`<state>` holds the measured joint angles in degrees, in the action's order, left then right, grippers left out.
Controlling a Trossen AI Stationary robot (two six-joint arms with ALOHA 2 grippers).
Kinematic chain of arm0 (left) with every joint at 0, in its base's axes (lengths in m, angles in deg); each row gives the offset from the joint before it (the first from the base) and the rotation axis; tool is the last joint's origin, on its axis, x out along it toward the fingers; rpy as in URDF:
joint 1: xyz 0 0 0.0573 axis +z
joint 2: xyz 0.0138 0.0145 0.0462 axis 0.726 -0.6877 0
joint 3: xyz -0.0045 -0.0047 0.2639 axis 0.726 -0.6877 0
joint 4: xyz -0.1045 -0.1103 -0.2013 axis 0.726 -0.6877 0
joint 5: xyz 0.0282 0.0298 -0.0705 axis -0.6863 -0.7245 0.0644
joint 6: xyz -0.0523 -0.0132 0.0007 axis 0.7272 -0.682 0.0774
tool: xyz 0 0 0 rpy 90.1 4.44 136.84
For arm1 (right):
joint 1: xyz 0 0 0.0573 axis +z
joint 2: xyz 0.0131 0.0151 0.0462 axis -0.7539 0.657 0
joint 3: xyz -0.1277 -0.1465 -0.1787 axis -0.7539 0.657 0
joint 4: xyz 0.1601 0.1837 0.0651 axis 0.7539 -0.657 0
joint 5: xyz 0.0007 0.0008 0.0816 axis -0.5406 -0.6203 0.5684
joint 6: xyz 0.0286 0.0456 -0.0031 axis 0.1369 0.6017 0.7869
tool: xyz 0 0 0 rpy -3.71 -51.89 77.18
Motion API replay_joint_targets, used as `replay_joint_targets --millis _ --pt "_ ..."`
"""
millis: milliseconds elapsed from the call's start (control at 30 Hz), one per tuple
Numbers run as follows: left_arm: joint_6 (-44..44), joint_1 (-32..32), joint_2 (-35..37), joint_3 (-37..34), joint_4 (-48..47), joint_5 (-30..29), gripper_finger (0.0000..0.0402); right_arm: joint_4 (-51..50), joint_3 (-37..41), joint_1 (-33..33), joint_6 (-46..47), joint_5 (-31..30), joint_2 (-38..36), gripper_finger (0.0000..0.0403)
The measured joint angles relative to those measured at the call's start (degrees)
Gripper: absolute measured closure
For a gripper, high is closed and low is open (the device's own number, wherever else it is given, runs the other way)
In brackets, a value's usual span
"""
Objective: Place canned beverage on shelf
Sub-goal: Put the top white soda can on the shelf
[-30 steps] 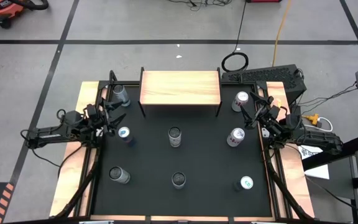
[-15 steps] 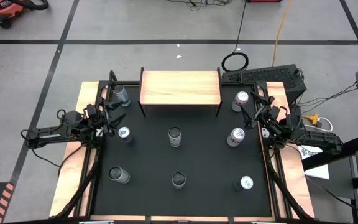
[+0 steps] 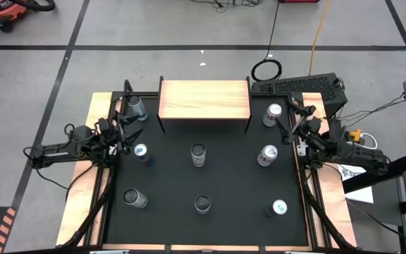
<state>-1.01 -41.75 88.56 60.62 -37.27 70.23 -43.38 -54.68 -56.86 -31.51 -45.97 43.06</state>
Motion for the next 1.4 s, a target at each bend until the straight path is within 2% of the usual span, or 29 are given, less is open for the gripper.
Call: replay_joint_targets --millis 133,267,400,533,667,867,1067,1167,1400 --pt "0.0 0.0 0.0 0.0 0.0 0.0 0.0109 -5.1 -5.8 0.0 -4.0 -4.4 0.2 0.0023" --pt "0.0 0.0 0.0 0.0 0.0 0.0 0.0109 -9.2 -9.6 0.0 -2.5 -5.7 0.3 0.0023" --pt "0.0 0.0 0.0 0.0 0.0 0.0 0.0109 -10.0 -11.3 0.0 -2.1 -5.9 0.5 0.0023" --pt "0.0 0.0 0.0 0.0 0.0 0.0 0.0109 -11.7 -12.8 0.0 -1.9 -9.1 2.0 0.0023" --pt "0.0 0.0 0.0 0.0 0.0 0.0 0.0109 -17.7 -15.4 0.0 0.6 -11.6 5.5 0.0023" --pt "0.0 0.0 0.0 0.0 0.0 0.0 0.0109 -21.2 -20.2 0.0 4.4 -12.1 12.3 0.0023" --pt "-0.4 0.0 0.0 0.0 0.0 0.0 0.0109 -28.5 -26.3 0.0 4.4 -21.0 19.8 0.0023" --pt "-0.4 0.0 0.0 0.0 0.0 0.0 0.0109 -33.2 -29.0 0.0 6.0 -23.2 22.4 0.0023" --pt "-0.3 0.0 0.0 0.0 0.2 0.0 0.0109 -38.4 -32.5 -2.7 14.0 -23.7 24.5 0.0023"
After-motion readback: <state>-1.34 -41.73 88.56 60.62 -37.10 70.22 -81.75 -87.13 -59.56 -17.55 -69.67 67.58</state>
